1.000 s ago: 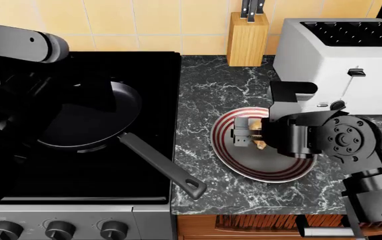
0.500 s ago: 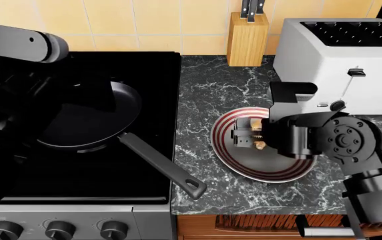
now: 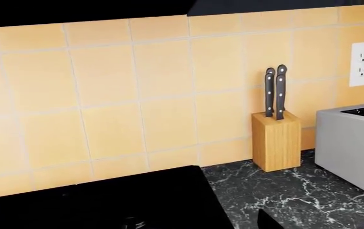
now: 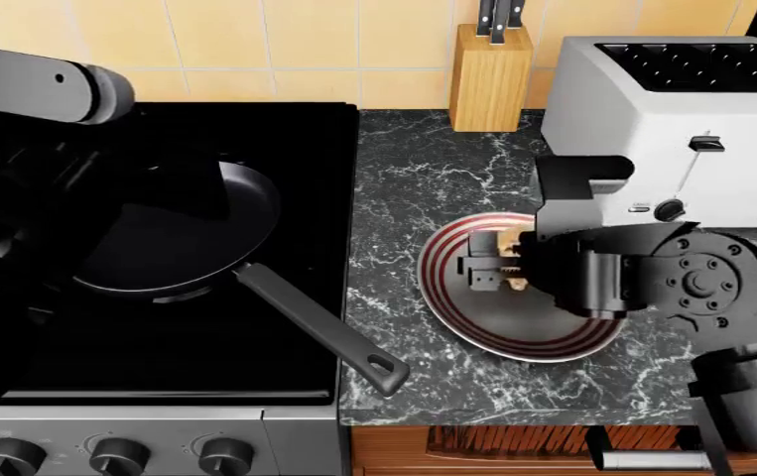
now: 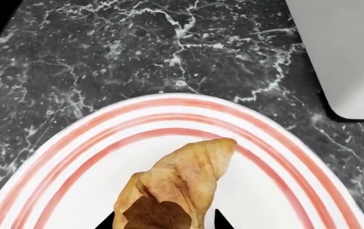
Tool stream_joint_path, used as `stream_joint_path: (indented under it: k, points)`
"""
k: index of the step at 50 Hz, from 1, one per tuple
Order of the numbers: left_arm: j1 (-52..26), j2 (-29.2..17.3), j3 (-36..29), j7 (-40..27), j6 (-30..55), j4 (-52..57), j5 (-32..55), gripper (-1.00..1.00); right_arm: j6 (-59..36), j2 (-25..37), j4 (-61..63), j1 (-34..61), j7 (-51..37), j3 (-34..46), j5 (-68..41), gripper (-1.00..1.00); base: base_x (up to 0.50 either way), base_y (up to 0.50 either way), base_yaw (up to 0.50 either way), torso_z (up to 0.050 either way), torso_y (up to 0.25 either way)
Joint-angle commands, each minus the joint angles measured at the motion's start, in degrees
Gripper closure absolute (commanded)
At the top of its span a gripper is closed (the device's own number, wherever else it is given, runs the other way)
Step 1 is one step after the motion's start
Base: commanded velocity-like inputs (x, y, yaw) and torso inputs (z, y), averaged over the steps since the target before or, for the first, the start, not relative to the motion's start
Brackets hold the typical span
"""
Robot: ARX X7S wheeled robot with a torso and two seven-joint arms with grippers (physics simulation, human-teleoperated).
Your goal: Pick the croissant and place it on the pan. Then turn on the stove to warm the croissant.
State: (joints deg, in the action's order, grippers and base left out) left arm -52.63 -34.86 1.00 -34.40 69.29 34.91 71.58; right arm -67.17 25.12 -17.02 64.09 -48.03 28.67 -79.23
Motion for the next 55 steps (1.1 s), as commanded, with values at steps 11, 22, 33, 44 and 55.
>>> stream_joint_path:
  k: [11, 22, 33, 44, 55]
  points:
    - [0.7, -0.9, -1.4, 2.7, -3.1, 1.2, -3.6, -1.00, 1.4, 5.0, 19.6, -2.6, -9.0, -6.2, -5.0, 1.00, 0.00, 0.00, 0.00, 0.000, 0.000]
    - [0.6, -1.2, -2.0, 2.5, -3.3, 1.4, -4.1, -1.00, 3.5, 8.2, 27.4, -2.2, -2.5, -6.4, -2.0, 1.00, 0.00, 0.00, 0.00, 0.000, 0.000]
    - [0.6, -1.4, -2.2, 1.7, -3.4, 1.4, -4.2, -1.00, 6.7, 9.9, 32.0, -0.2, 4.5, -5.0, 4.2, 1.00, 0.00, 0.00, 0.00, 0.000, 0.000]
    - [1.1, -1.1, -1.9, 0.5, -4.3, 1.7, -4.9, -1.00, 7.6, 10.1, 33.1, 2.4, 6.7, -4.8, 5.6, 1.00, 0.00, 0.00, 0.00, 0.000, 0.000]
    - [1.4, -1.2, -1.9, 0.6, -5.1, 1.8, -5.3, -1.00, 7.6, 10.7, 33.7, 4.0, 6.7, -5.8, 4.5, 1.00, 0.00, 0.00, 0.00, 0.000, 0.000]
